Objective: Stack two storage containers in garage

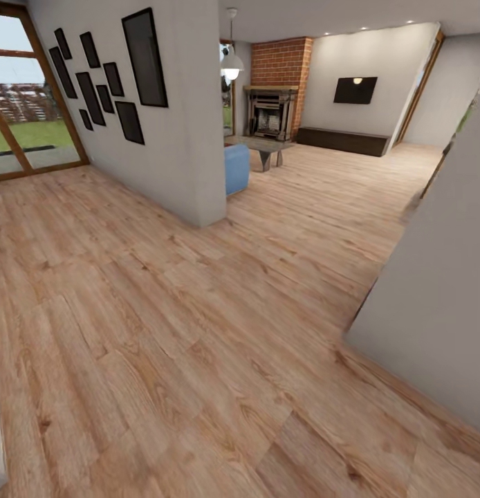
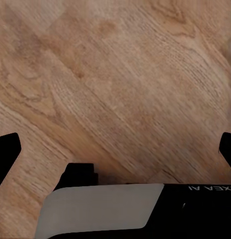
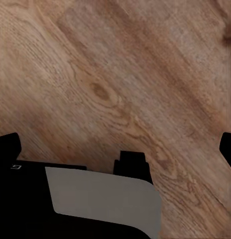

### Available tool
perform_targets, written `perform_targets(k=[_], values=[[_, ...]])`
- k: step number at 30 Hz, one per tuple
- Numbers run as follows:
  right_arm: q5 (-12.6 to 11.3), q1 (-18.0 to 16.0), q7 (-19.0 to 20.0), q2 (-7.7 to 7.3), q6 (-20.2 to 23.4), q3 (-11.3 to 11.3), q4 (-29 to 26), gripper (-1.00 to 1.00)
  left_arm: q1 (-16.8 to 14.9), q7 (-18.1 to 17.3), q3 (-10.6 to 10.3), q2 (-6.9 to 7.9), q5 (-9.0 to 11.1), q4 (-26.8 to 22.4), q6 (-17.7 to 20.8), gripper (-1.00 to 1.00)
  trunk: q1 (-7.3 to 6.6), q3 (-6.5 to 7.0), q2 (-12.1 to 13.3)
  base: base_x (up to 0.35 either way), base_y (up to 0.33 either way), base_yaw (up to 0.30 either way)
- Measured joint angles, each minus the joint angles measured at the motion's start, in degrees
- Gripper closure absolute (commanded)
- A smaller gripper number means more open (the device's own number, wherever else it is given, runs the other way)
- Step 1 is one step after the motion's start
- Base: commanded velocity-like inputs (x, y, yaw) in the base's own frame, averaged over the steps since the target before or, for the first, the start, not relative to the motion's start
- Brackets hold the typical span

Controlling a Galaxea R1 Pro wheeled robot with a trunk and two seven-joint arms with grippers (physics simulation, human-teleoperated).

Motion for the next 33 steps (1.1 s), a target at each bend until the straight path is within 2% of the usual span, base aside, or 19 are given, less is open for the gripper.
perform_targets(k=[15,33], values=[[0.0,0.0,0.0,0.03,0.0,0.0,0.0,-1.0,0.0,0.0,0.0,0.0,0.0,0.0,0.0,-1.0,0.0,-0.03,0.0,0.344,-0.079,-0.038],[0.0,0.0,0.0,0.05,0.0,0.0,0.0,-1.0,0.0,0.0,0.1,0.0,0.0,0.0,0.0,-1.0,0.0,-0.17,0.0,0.344,-0.006,-0.047]])
